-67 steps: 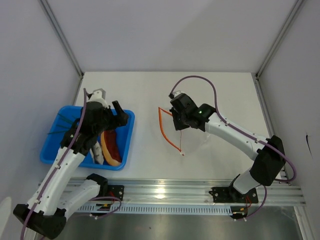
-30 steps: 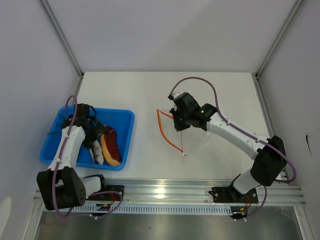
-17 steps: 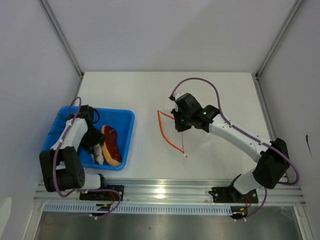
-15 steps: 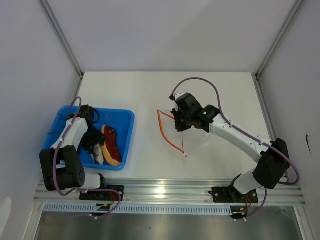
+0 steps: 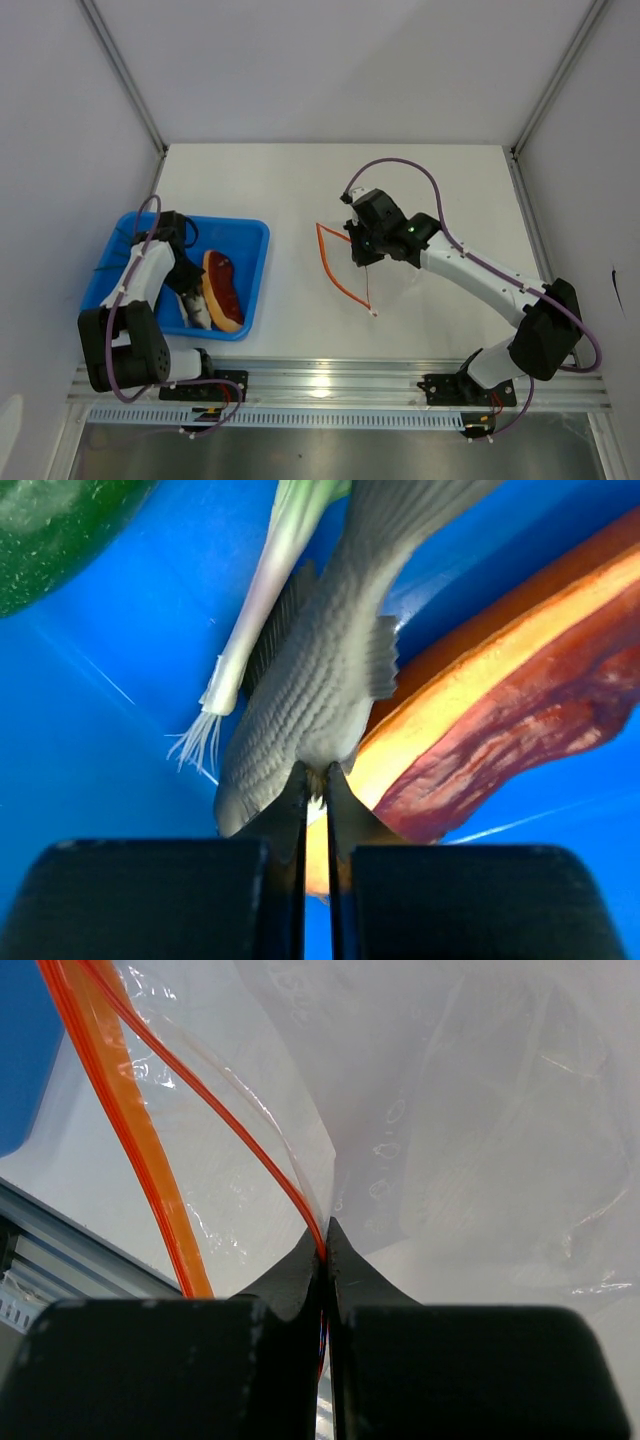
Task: Place the food in the zip-top bag and seal the zipper
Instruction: Pick up the fake fish from the bin.
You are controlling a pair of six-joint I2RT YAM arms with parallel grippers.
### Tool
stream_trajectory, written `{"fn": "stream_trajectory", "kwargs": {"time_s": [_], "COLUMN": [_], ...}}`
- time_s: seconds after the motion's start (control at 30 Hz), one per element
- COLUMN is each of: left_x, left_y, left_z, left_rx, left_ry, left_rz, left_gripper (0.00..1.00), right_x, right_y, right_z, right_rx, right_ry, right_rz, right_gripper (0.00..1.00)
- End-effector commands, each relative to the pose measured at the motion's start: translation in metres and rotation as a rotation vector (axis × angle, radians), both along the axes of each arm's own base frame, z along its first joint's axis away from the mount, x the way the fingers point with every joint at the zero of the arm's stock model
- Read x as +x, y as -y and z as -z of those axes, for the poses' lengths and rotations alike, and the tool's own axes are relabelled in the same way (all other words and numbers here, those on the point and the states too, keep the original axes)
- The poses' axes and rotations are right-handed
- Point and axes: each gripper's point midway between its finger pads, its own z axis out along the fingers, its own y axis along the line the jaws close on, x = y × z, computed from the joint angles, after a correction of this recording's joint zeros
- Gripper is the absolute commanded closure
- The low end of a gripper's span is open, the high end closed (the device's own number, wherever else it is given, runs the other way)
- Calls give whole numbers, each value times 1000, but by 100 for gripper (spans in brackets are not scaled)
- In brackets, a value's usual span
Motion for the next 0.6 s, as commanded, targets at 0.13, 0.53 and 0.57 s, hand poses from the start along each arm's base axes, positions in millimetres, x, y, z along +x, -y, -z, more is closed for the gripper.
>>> {"fn": "stream_trajectory", "kwargs": {"time_s": [0.13, 0.53, 0.57], "left_x": [5, 29, 29], "left_y": [2, 24, 29], "left_z": [-24, -125, -133], "left_rx": [1, -38, -52], "left_ry": [158, 548, 589], "left_rz": [-14, 125, 143], "left_gripper": [99, 100, 99], "right_x": [3, 8, 9], "right_y": [-6, -10, -10], "right_z": [-26, -36, -37], "right_rx": [68, 84, 85], "right_ry": [63, 77, 80], "right_rz": [7, 16, 17], "right_gripper": [100, 100, 100]}}
